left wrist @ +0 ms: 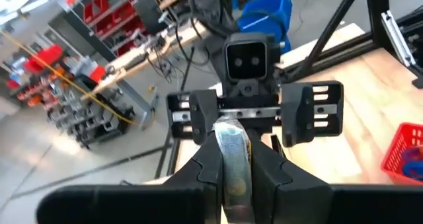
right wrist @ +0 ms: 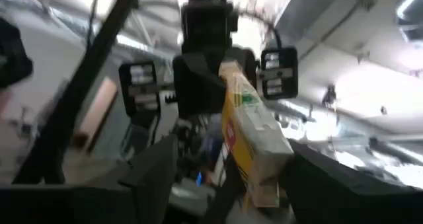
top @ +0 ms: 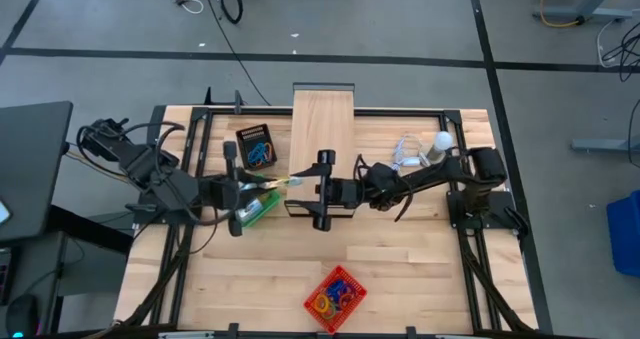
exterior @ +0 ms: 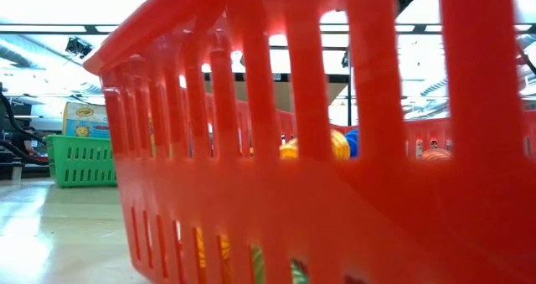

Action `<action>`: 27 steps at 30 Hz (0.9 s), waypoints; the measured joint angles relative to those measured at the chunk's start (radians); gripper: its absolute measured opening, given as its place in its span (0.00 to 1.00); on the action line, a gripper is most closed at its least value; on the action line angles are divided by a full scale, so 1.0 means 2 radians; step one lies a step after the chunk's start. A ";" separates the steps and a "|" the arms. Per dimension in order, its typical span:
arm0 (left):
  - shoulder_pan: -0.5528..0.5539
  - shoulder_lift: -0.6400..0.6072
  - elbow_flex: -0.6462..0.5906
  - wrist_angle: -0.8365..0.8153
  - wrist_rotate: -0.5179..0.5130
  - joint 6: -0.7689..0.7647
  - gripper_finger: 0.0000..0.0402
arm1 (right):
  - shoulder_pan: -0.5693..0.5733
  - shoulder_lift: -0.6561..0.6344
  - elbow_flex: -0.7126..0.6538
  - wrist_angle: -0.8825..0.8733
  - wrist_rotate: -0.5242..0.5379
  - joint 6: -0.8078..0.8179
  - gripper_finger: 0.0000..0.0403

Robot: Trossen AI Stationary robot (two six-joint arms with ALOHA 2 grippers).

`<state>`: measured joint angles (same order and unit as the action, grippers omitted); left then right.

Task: Pick & Place Office Desk Supplies
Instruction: Put the small yellow crayon box into the green basket

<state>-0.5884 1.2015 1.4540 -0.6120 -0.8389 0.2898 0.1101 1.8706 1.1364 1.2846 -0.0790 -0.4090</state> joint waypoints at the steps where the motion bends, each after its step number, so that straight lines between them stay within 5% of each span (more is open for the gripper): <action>1: 0.000 0.000 0.004 -0.014 0.001 -0.013 0.10 | 0.000 -0.006 0.000 -0.016 0.006 -0.003 0.65; 11: 0.001 0.005 0.018 -0.169 0.037 -0.159 0.10 | 0.008 -0.059 0.000 -0.218 -0.004 -0.026 0.62; 21: 0.007 0.018 0.017 -0.223 0.074 -0.220 0.10 | 0.013 -0.148 0.000 -0.435 -0.039 -0.012 0.60; 27: 0.038 0.039 0.017 -0.250 0.112 -0.245 0.10 | 0.011 -0.241 -0.081 -0.415 -0.071 0.007 0.60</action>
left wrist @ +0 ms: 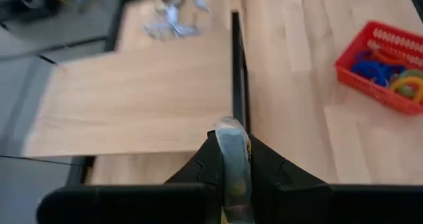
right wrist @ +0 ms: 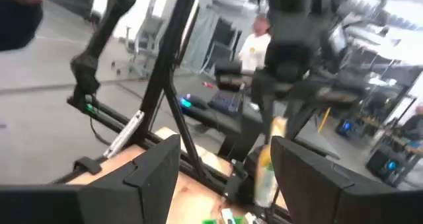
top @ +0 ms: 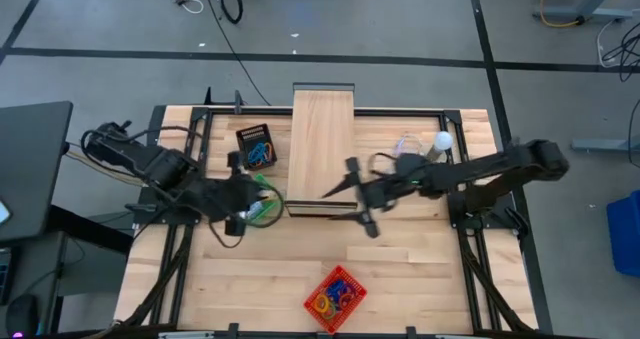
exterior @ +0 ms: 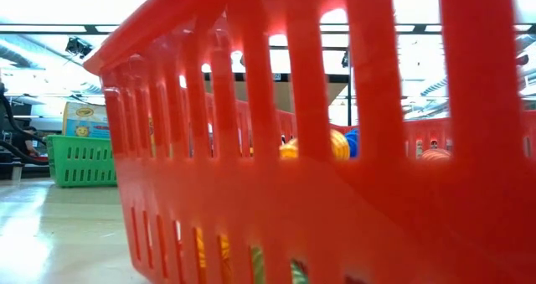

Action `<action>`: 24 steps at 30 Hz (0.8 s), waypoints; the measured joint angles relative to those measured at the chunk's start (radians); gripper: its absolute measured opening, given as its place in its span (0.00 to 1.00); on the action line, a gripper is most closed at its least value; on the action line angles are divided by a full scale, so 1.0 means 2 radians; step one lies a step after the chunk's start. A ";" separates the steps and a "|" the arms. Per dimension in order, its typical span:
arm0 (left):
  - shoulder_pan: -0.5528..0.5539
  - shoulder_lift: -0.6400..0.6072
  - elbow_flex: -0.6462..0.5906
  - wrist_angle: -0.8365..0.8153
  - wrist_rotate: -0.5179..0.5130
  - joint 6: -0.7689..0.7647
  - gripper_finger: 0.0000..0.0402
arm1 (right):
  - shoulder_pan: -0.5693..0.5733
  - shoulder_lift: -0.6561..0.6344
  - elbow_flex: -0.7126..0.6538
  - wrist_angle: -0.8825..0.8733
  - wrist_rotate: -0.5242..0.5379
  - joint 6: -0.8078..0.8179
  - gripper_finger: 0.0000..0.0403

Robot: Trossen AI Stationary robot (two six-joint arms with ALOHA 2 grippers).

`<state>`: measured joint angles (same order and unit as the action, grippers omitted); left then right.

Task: Pick & Place Office Desk Supplies
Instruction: Put the small yellow crayon box into the green basket

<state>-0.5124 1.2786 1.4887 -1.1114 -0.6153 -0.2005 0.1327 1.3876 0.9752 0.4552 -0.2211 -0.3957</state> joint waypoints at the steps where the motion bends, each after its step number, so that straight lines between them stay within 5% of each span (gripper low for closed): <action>1: 0.007 0.006 0.000 -0.001 0.012 0.000 0.10 | -0.001 -0.023 -0.029 0.022 0.002 0.005 0.60; 5: 0.038 0.027 0.000 -0.012 0.057 0.003 0.10 | -0.003 -0.122 -0.148 0.101 0.035 0.029 0.60; 9: 0.075 0.045 0.000 -0.055 0.080 -0.029 0.10 | 0.003 -0.201 -0.220 0.090 0.072 0.064 0.60; 24: 0.133 0.126 -0.001 -0.086 0.116 -0.162 0.09 | 0.121 -0.345 -0.307 -0.002 0.213 0.051 0.60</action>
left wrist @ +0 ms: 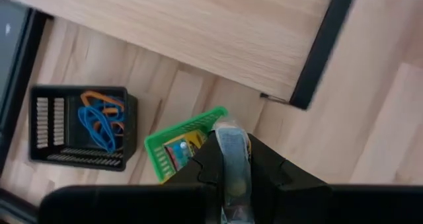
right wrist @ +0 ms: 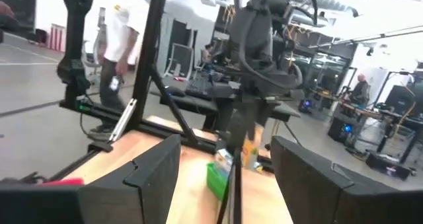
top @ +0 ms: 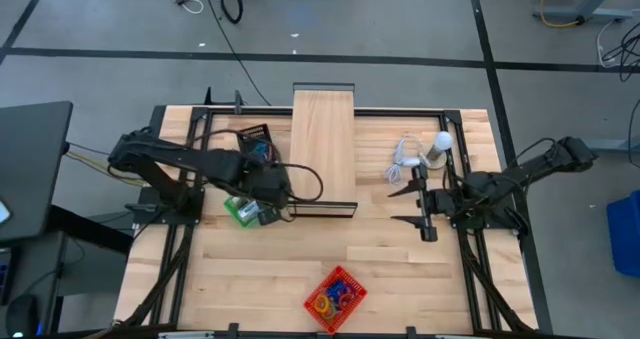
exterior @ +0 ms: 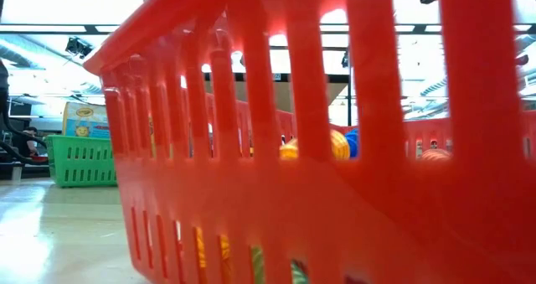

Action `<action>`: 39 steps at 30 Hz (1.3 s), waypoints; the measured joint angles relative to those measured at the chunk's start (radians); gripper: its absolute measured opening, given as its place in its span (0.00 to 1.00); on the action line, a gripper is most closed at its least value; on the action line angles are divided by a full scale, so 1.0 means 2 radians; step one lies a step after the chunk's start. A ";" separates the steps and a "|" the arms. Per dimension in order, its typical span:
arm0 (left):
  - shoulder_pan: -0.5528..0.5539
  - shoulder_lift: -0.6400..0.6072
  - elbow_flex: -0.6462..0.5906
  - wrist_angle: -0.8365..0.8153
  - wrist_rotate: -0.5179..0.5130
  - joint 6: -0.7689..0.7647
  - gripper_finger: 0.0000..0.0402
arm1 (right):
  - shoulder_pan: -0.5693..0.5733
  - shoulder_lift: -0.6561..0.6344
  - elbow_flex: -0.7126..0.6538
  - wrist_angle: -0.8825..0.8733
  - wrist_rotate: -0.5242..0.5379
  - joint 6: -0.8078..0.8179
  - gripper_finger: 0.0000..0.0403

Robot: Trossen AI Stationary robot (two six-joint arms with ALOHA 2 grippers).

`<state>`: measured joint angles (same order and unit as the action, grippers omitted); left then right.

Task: Pick & Place Office Desk Supplies
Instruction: Put the small yellow crayon box into the green basket

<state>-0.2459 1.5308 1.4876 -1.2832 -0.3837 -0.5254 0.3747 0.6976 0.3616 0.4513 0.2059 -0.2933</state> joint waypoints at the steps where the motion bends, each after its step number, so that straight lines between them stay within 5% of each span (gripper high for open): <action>1: 0.000 0.007 0.000 0.000 0.000 -0.007 0.09 | 0.008 -0.006 -0.005 -0.001 0.007 0.000 0.60; 8: -0.001 0.026 0.000 0.012 0.002 -0.044 0.09 | 0.056 -0.027 -0.035 -0.002 0.056 -0.009 0.60; 15: -0.013 0.026 0.000 0.130 0.025 -0.042 0.09 | 0.086 -0.026 -0.038 -0.007 0.082 -0.026 0.60; 21: -0.028 0.025 0.000 0.248 0.041 0.008 0.09 | 0.096 -0.026 -0.038 -0.007 0.084 -0.040 0.60; 28: -0.028 0.016 0.000 0.191 0.038 0.007 0.09 | 0.096 -0.026 -0.038 -0.006 0.084 -0.039 0.60; 39: -0.057 -0.044 0.000 0.345 0.086 0.112 0.09 | 0.096 -0.026 -0.037 0.002 0.091 -0.040 0.60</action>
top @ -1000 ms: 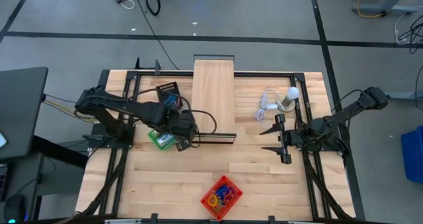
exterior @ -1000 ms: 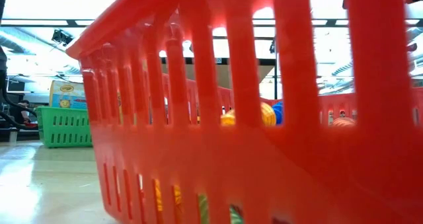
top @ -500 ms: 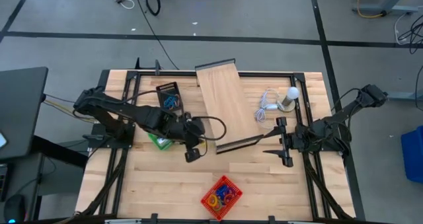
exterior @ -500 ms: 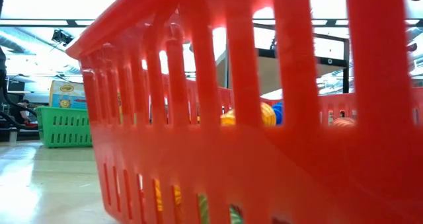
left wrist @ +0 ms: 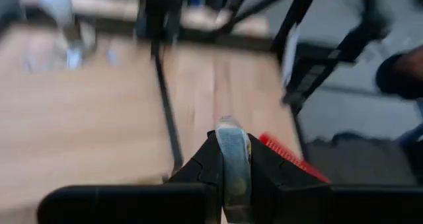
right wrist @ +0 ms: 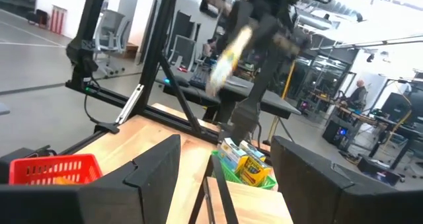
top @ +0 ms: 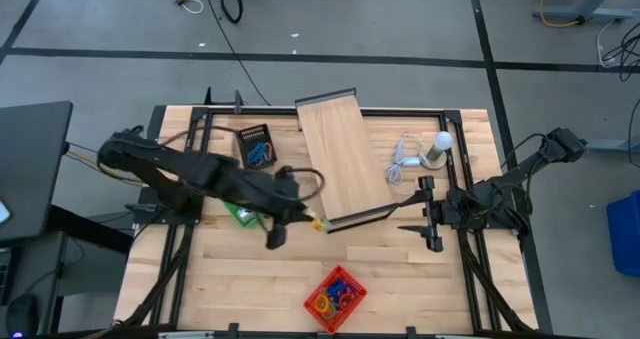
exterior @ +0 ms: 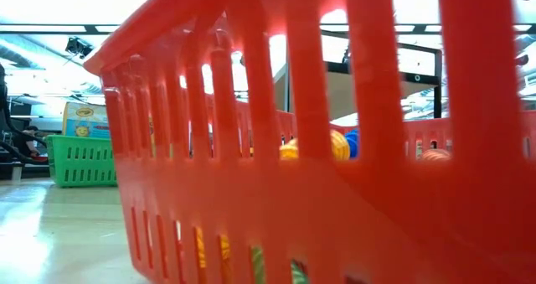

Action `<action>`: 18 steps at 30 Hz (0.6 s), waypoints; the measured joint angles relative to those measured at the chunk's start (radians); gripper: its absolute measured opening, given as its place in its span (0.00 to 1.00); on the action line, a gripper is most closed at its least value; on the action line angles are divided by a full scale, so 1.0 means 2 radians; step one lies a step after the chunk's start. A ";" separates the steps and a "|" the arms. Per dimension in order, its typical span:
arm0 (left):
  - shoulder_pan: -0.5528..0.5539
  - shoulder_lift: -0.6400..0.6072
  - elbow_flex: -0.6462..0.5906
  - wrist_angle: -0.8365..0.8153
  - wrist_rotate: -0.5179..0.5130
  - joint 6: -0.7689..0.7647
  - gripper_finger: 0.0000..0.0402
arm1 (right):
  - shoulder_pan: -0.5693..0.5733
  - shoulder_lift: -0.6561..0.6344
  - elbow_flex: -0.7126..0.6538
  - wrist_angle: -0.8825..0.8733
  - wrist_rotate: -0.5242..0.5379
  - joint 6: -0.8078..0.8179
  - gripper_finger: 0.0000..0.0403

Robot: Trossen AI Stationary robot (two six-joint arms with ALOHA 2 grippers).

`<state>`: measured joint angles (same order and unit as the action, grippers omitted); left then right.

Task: Pick & Place Office Desk Supplies
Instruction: Put the small yellow crayon box into the green basket

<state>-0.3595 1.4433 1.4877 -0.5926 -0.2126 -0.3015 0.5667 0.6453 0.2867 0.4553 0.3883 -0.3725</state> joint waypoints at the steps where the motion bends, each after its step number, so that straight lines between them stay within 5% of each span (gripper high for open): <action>1: -0.007 -0.010 0.000 0.008 -0.004 0.010 0.09 | 0.000 0.000 0.000 0.000 0.002 0.000 0.60; 11: -0.097 -0.074 -0.005 -0.055 -0.119 0.036 0.09 | 0.000 0.000 0.000 0.002 0.010 -0.001 0.60; 14: -0.108 -0.096 -0.049 -0.004 -0.085 0.066 0.09 | 0.000 0.000 0.000 0.004 0.010 -0.001 0.60; 18: -0.099 -0.114 -0.163 0.169 -0.001 0.113 0.09 | 0.000 0.000 0.000 0.011 0.010 0.000 0.60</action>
<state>-0.5577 1.2151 1.1621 -0.2537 -0.2151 -0.0763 0.5663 0.6456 0.2867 0.4778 0.4076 -0.3721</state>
